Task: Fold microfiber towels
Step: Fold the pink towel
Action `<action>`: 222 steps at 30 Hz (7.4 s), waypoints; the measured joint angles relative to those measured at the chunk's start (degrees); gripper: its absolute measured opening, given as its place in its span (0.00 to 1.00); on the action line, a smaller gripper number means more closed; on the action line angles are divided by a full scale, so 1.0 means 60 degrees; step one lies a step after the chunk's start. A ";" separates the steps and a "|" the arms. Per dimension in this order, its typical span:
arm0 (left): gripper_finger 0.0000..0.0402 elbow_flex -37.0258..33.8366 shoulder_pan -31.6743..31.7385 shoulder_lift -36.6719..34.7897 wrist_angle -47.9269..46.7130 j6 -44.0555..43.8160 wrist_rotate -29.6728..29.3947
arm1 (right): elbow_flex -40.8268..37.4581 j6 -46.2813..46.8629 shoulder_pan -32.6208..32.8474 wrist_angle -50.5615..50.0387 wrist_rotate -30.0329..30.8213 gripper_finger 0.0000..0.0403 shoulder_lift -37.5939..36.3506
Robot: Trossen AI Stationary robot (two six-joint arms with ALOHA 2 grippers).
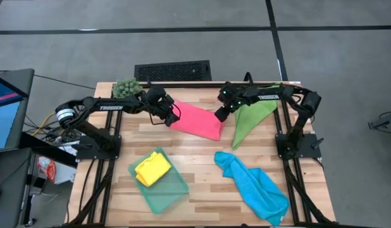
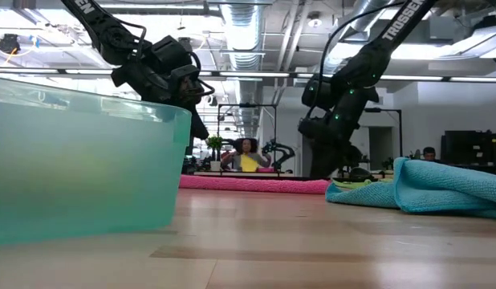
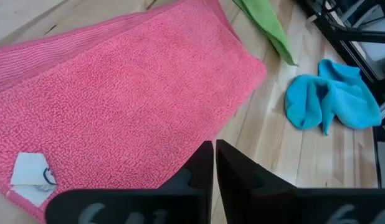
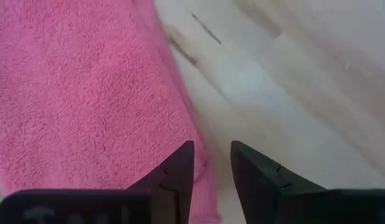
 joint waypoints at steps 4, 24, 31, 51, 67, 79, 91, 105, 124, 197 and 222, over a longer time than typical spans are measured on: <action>0.03 0.0000 0.0000 0.0000 0.0000 0.0052 0.0000 | 0.0000 -0.0100 0.0165 0.0144 0.0068 0.32 0.0020; 0.03 0.0000 0.0000 0.0000 -0.0015 0.0146 -0.0036 | 0.0000 -0.0293 0.0392 0.0301 0.0504 0.03 0.0293; 0.03 0.0000 0.0000 -0.0002 -0.0018 0.0147 -0.0040 | 0.0224 -0.0195 0.0392 -0.0088 0.0486 0.01 -0.0222; 0.01 0.1229 0.1176 0.0567 0.1034 0.1453 -0.1358 | 0.0284 -0.0066 0.1062 -0.0707 0.0731 0.02 -0.0232; 0.00 0.6104 0.0816 0.4850 -0.4460 0.3840 -0.2514 | 0.0284 -0.0038 0.2244 -0.0691 0.1495 0.02 0.0008; 0.00 0.6783 0.0743 0.5665 -0.5205 0.4257 -0.3354 | 0.0284 -0.0017 0.2239 -0.0972 0.1487 0.02 0.0008; 0.00 0.6783 0.0706 0.5665 -0.5030 0.4433 -0.3519 | 0.0284 -0.0086 0.2243 -0.0972 0.1473 0.02 0.0008; 0.00 0.6335 0.0616 0.5661 -0.4789 0.4340 -0.4157 | 0.0284 -0.0087 0.2249 -0.0972 0.1462 0.02 0.0008; 0.00 0.6393 0.0647 0.5992 -0.5206 0.4206 -0.4136 | 0.0302 -0.0017 0.1991 -0.1683 0.1527 0.02 -0.0336; 0.00 0.6655 -0.1050 0.5011 -0.5561 0.4468 -0.4638 | 0.0019 -0.0526 0.2399 -0.0573 0.0715 0.23 -0.0030; 0.00 0.6703 -0.1137 0.5579 -0.6250 0.5215 -0.3688 | 0.0011 -0.0596 0.2392 -0.0324 0.0719 0.23 0.0016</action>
